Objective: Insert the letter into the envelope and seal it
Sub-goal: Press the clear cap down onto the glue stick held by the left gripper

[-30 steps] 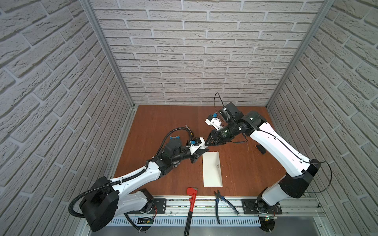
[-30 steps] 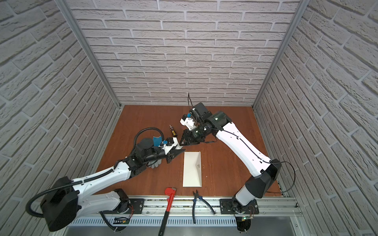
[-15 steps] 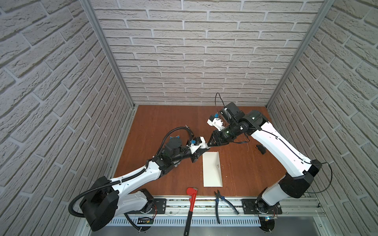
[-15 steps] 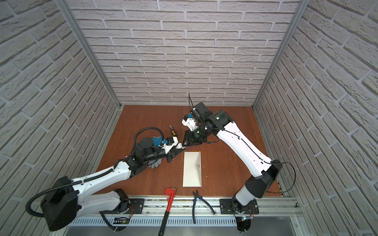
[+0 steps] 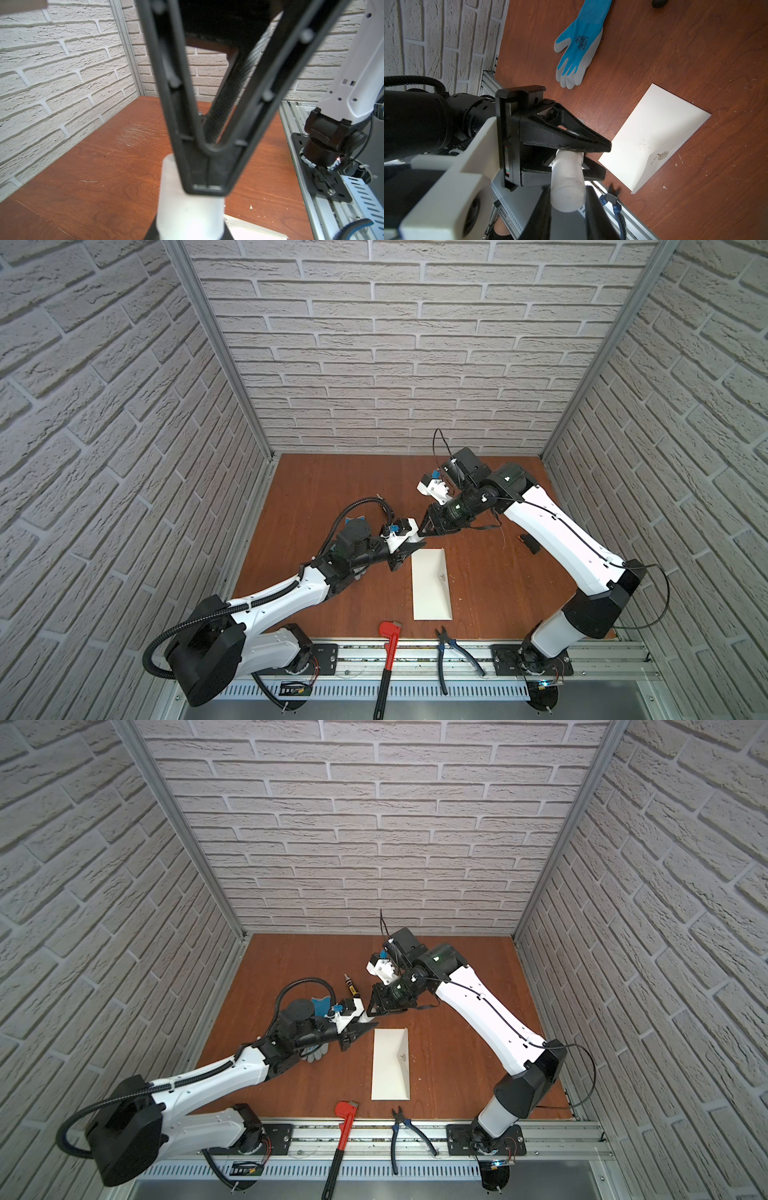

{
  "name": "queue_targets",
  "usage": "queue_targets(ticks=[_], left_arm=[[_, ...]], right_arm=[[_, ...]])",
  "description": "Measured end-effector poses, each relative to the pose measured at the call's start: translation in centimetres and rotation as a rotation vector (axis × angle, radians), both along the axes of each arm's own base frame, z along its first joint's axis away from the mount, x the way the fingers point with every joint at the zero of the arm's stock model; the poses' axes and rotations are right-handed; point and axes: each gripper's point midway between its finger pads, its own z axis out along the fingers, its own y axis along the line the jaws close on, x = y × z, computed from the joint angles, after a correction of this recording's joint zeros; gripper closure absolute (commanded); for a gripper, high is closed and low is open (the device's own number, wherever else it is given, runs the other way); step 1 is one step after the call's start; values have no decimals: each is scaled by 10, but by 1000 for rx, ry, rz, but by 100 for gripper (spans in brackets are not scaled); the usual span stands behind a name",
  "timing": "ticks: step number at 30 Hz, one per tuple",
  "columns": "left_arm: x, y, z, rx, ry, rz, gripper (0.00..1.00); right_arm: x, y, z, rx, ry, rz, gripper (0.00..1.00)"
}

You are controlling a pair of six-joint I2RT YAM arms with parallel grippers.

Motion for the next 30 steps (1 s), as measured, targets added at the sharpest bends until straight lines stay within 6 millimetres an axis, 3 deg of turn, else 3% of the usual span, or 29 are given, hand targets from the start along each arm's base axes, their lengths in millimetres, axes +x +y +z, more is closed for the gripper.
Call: queue_targets(ticks=[30], left_arm=[[13, -4, -20, 38, 60, 50, 100]], right_arm=[[15, 7, -28, -153, 7, -8, 83]])
